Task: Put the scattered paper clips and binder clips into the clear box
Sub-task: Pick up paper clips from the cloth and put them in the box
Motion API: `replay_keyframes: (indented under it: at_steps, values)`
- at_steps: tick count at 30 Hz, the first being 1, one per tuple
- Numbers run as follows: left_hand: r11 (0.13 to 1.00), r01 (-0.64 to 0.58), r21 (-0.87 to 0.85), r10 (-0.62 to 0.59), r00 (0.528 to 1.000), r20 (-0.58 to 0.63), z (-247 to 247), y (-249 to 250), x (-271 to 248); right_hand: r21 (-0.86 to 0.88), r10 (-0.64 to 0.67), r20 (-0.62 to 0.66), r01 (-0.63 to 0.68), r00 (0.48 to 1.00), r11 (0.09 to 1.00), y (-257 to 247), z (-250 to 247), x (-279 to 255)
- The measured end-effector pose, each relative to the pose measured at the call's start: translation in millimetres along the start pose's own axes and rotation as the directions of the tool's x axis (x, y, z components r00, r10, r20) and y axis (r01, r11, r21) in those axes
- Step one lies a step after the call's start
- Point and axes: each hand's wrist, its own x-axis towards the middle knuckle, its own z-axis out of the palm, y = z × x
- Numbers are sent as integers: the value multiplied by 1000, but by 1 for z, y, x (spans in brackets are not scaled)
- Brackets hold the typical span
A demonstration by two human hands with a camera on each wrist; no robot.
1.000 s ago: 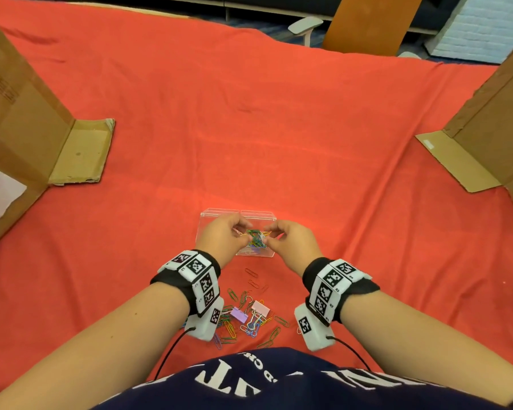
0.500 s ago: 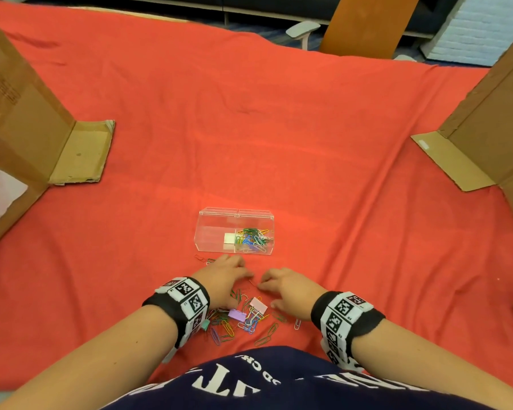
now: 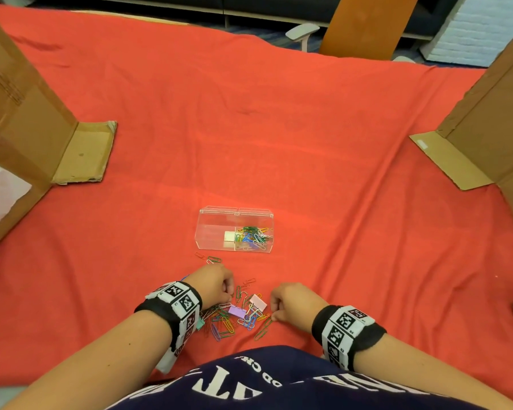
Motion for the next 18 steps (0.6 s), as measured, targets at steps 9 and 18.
replay_keyframes:
  at_steps: [9,18]
  values:
    - [1000,5,7,-5,1000,10,0,2,3,23,45,4,-45,999,999,-2,-12,7]
    - [980,-116,-161,44,920,-390,-41,26,20,600,227,-377,50,898,798,-10,-64,33]
